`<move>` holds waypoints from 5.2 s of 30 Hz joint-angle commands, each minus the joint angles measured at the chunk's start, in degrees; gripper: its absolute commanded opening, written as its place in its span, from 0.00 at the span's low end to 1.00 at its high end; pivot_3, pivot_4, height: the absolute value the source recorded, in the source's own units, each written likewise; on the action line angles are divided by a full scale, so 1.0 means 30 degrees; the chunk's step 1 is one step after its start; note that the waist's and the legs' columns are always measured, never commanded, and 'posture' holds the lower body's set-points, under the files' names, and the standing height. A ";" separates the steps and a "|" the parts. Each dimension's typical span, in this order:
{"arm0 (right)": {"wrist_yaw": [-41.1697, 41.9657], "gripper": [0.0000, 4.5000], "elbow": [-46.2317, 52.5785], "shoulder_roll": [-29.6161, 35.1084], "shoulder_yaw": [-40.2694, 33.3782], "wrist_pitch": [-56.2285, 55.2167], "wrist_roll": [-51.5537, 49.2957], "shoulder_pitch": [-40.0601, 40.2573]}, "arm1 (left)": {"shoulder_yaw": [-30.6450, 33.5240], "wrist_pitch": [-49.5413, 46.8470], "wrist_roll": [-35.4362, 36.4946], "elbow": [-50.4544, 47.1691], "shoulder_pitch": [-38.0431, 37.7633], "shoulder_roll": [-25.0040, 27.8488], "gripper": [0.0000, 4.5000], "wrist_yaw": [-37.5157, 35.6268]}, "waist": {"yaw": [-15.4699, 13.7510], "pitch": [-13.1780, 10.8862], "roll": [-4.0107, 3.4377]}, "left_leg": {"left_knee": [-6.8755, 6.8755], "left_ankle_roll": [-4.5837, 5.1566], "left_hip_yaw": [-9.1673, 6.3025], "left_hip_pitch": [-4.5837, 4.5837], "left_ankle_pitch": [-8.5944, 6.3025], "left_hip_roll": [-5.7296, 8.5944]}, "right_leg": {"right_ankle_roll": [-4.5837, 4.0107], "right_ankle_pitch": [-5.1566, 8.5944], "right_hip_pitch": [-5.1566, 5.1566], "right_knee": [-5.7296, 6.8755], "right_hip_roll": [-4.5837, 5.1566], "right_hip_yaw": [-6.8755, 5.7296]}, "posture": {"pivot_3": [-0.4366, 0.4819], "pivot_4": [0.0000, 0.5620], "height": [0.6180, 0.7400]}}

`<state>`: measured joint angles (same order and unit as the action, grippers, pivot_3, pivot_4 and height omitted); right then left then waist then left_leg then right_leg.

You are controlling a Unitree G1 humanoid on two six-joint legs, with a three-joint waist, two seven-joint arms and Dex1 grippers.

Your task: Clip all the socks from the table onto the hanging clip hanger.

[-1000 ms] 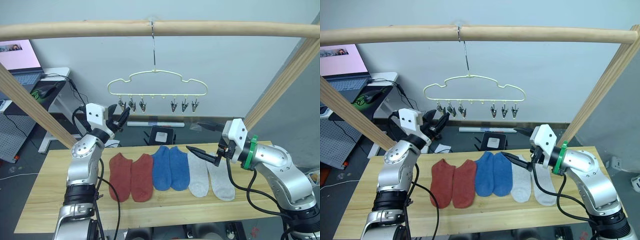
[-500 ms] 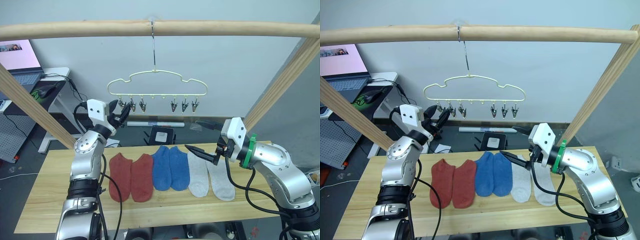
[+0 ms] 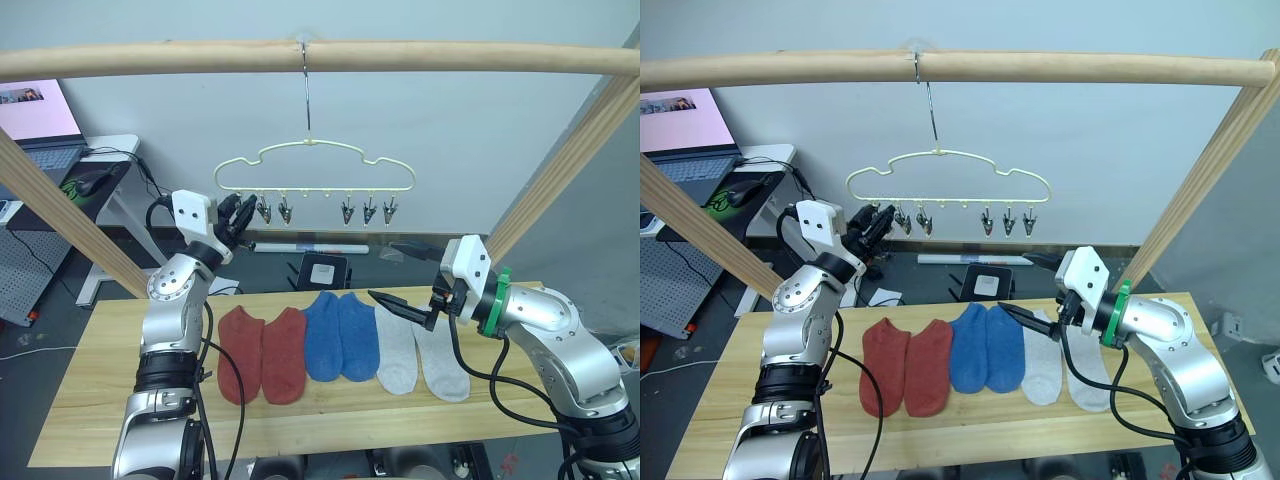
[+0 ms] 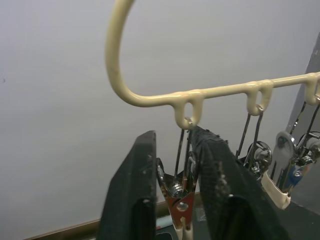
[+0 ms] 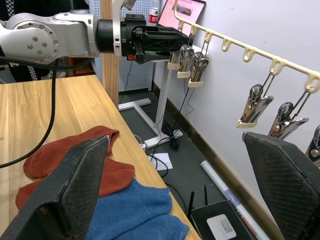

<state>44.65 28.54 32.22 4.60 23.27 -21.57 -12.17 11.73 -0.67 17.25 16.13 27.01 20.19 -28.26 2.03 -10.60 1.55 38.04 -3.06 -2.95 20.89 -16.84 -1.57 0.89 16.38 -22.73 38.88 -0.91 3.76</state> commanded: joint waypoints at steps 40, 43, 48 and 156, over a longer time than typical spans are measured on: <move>-0.9596 1.00 -0.5906 -0.4128 -0.1266 0.5696 0.4676 0.2470 | 0.0173 -0.5234 0.0885 -1.0283 -0.3586 0.1373 0.00 0.0879 | -0.0028 -0.2378 -0.0033 | 0.0001 -0.0009 -0.0091 0.0256 0.0004 -0.0028 | 0.0003 0.0000 -0.0279 0.0029 0.0073 0.0046 | 0.46 0.61 1.00; -0.9896 0.96 -0.6712 -0.4500 -0.1326 0.5207 0.4847 0.2382 | 0.0158 -0.5306 0.0906 -1.0292 -0.3545 0.1406 0.00 0.0863 | -0.0021 -0.2426 -0.0039 | -0.0004 -0.0012 -0.0081 0.0257 0.0004 -0.0029 | 0.0006 0.0002 -0.0285 0.0028 0.0072 0.0051 | 0.47 0.62 1.00; -1.0109 0.63 -0.7238 -0.4778 -0.1480 0.4617 0.4992 0.2393 | 0.0215 -0.5381 0.0997 -1.0408 -0.3662 0.1525 0.00 0.0868 | -0.0024 -0.2468 -0.0054 | -0.0006 -0.0017 -0.0066 0.0258 0.0004 -0.0028 | 0.0016 0.0007 -0.0290 0.0026 0.0072 0.0064 | 0.47 0.63 1.00; -0.6142 0.18 -1.1126 -1.3241 0.7047 -0.0929 0.7869 -0.8914 | 0.2766 -1.2368 1.0762 -1.3083 -0.4641 0.3303 0.81 0.0702 | 0.0422 -0.2577 0.0036 | 0.0243 -0.0148 -0.0047 0.0704 0.0040 -0.0031 | 0.0016 -0.0032 -0.0838 0.0378 0.0184 -0.0071 | 0.46 0.51 1.00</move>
<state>25.83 -6.33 -6.38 25.91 20.72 3.08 -38.70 19.42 -38.35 49.37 -20.37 13.62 29.27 -25.76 3.30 -18.33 1.65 38.80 -3.49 -3.09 23.00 -16.73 -1.66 0.91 16.27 -25.24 40.01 -0.35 3.54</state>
